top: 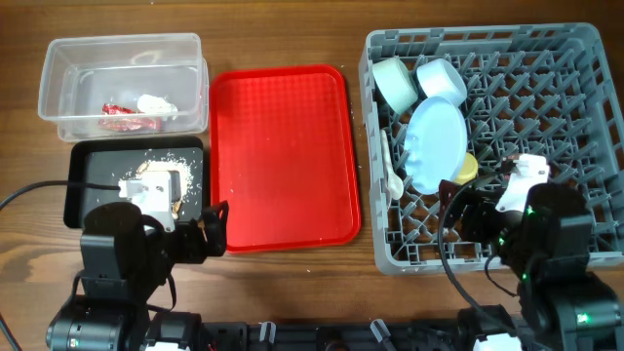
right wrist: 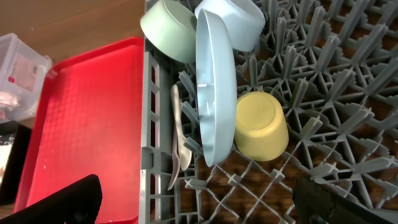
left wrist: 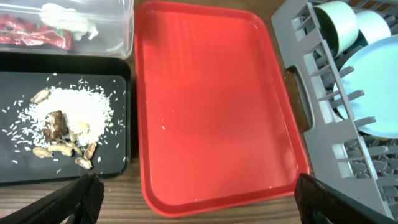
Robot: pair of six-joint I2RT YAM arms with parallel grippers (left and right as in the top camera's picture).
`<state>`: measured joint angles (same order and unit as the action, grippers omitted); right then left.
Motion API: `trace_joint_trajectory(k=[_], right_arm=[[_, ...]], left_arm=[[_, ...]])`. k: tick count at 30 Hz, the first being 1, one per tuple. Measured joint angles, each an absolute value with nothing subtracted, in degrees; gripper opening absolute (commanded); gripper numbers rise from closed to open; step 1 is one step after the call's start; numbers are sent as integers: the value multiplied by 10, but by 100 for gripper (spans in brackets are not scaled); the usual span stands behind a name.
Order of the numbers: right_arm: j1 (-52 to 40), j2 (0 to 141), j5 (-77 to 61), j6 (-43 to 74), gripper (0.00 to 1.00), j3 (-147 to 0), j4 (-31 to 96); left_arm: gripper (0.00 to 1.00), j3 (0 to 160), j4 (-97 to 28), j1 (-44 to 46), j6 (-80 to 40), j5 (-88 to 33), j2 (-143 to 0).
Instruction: Sort waste into correct bins and load items into the dishwasher rack
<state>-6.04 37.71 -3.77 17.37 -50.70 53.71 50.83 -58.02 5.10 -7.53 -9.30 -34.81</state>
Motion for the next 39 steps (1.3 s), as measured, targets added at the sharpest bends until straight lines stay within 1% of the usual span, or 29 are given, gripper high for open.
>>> trace_joint_trajectory(k=[10,13,15,18,24,26,28,33,35,37,39], right_arm=[[-60,443,-34,178,100,-507,544],[-60,438,-25,175,100,-505,516],[-60,406,-23,161,100,-495,465],[-60,319,-23,140,100,-441,357],[-58,76,-21,125,100,-263,193],[-47,19,-20,123,100,-208,128],[-36,14,-20,121,100,-171,76],[-14,12,-20,114,100,-96,-10],[-12,11,-34,94,100,-59,-34],[-12,11,-53,76,100,-25,-38],[-12,11,-60,67,100,-6,-6]], left_arm=[[100,508,-581,51,-75,-93,-348],[100,508,-581,51,-75,-93,-348],[100,508,-581,51,-75,-93,-348],[100,508,-581,51,-75,-93,-348],[100,506,-583,51,-75,-93,-349],[100,506,-582,51,-75,-93,-349],[100,506,-582,51,-75,-93,-349],[100,506,-582,51,-75,-93,-349],[100,506,-582,51,-75,-93,-349],[100,506,-582,51,-75,-93,-349],[100,506,-582,51,-75,-93,-349]])
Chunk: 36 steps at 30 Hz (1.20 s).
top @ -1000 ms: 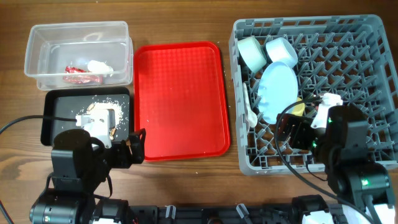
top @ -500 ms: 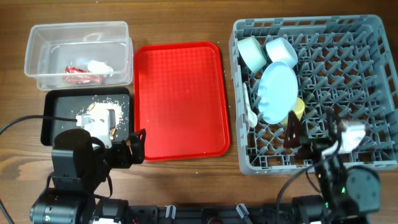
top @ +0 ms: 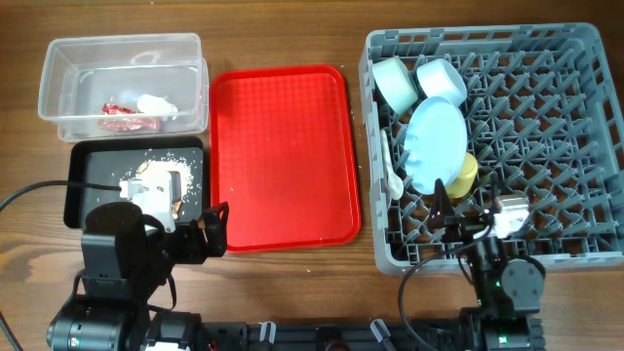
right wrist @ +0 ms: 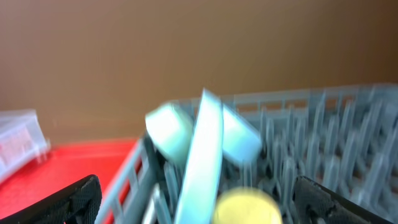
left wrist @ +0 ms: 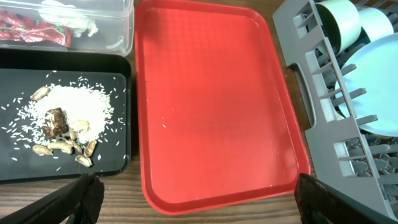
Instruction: Sort waste into correct bins and load items into the dishwasher rack
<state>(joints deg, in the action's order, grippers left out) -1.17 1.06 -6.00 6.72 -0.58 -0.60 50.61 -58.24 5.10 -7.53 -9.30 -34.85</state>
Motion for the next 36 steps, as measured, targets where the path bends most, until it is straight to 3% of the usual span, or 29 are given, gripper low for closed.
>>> trace_joint_trajectory(k=[31,33,36], right_arm=[[-12,10,-64,46,100,-4,-3],[-12,10,-64,46,100,-4,-3],[-12,9,-64,46,100,-4,-2]], left_arm=[[100,503,-588,51,-75,-91,-336],[100,484,-570,46,-75,-84,-298],[100,356,-419,20,-75,-81,-187]])
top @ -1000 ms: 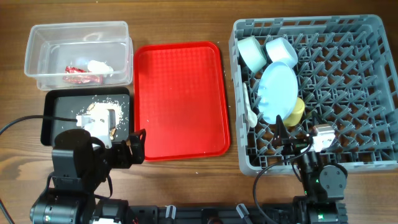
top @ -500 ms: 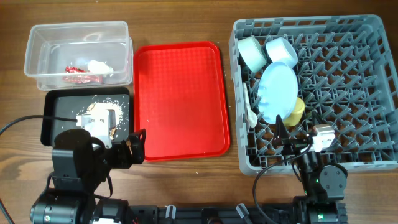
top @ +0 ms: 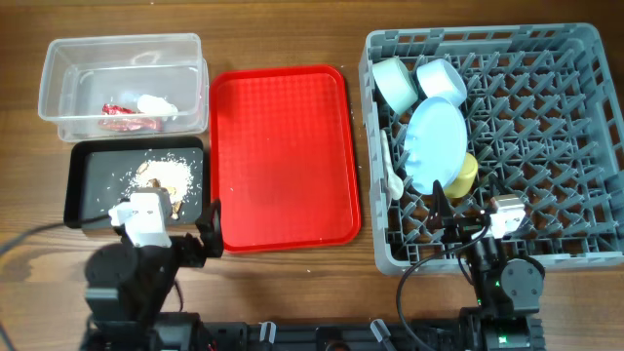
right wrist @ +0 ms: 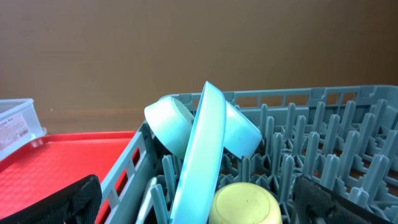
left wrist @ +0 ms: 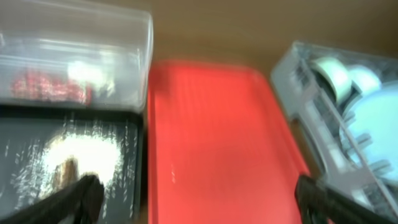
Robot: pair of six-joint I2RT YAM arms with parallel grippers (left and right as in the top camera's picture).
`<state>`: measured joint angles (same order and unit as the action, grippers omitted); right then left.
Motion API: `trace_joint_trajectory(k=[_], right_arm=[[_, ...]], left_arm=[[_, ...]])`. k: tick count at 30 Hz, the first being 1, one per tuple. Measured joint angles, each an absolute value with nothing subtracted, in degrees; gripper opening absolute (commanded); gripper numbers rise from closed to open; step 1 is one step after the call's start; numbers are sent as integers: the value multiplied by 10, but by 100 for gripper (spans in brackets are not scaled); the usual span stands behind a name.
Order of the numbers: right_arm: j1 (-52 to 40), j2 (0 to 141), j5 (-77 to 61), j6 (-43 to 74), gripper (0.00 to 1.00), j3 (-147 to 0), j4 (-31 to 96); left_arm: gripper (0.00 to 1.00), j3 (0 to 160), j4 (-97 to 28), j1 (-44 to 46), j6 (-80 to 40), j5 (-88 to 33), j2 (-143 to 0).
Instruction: Sort waste into correct bins and load items into the dishwasher rack
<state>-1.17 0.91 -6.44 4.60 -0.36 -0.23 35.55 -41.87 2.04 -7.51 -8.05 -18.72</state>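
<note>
The red tray (top: 283, 156) lies bare in the middle. A clear bin (top: 122, 58) at the back left holds a red wrapper (top: 119, 109) and crumpled white paper (top: 156, 103). In front of it a black tray (top: 88, 185) holds rice and peanuts (top: 161, 175). The grey dish rack (top: 526, 117) on the right carries a green bowl (top: 395, 83), a pale blue bowl (top: 441, 80), a blue plate (top: 436, 144), a yellow cup (right wrist: 242, 202) and a spoon (top: 392, 175). My left gripper (left wrist: 196, 199) is open and empty near the front edge. My right gripper (right wrist: 196, 202) is open, low at the rack's front.
The table is brown wood. Both arm bases sit at the front edge. The rack's right half has bare prongs. The left wrist view is blurred.
My left arm has drawn back toward the front edge, uncovering the black tray's food, and its camera now looks more level and blurred. The right arm has not moved.
At first both open grippers hung over the table's front, the right one looking down on the loaded rack. Then the right arm sat low at the front edge, looking level across the rack. Now the left arm has drawn back too.
</note>
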Motion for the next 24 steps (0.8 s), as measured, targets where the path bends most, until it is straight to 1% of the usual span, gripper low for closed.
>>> trace_joint_trajectory(k=[1,4,7,12,16,24], right_arm=[[-12,9,-64,46,100,-4,-2],[-12,9,-64,46,100,-4,-3],[-12,9,-64,46,100,-4,-3],[-12,9,-64,46,100,-3,-3],[-12,9,-65,46,100,-4,-3],[-12,9,-64,46,100,-4,-3]], left_arm=[[100,320,-394,18,-75,-81,-164],[100,181,-252,17,-75,-87,-86],[100,95,-127,17,-75,-89,-39],[100,23,8,17,-75,-80,-8],[100,8,-40,17,-80,-61,-8],[100,8,-40,17,-89,-54,-8]])
